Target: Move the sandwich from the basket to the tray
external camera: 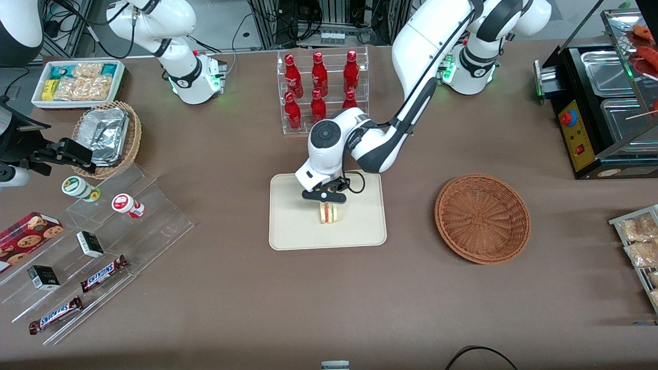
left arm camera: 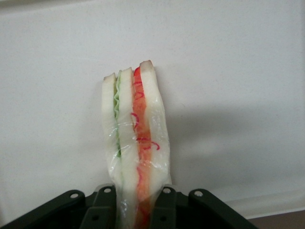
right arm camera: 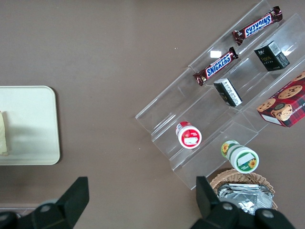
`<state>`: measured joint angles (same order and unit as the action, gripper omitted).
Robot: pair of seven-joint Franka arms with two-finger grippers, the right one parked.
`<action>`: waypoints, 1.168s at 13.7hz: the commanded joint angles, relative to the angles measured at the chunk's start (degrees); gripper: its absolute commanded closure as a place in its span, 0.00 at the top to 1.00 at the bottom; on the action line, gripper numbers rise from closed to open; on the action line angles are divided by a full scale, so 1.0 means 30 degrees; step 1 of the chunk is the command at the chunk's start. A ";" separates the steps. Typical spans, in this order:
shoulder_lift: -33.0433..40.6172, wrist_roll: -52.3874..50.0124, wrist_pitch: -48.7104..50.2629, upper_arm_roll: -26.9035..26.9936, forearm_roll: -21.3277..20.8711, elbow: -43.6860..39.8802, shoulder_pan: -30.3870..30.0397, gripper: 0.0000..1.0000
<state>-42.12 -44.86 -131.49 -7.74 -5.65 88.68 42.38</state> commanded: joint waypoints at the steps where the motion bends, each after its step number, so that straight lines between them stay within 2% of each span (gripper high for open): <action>1: -0.0521 -0.0223 0.0003 0.0235 -0.0344 -0.0730 0.0376 0.86; 2: -0.0376 -0.0252 0.0032 0.0235 -0.0228 -0.0730 0.0376 1.00; 8: 0.2197 -0.1334 0.1520 0.0439 -0.0081 -0.0818 0.0113 1.00; 14: 0.6650 -0.1981 0.6821 0.2605 0.0066 -0.0643 0.0112 1.00; 16: 0.7998 -0.1748 0.8346 0.3948 0.0823 -0.0584 0.0112 1.00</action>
<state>-22.65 -49.39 -109.56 0.86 -5.06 84.79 42.23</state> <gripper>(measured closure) 0.000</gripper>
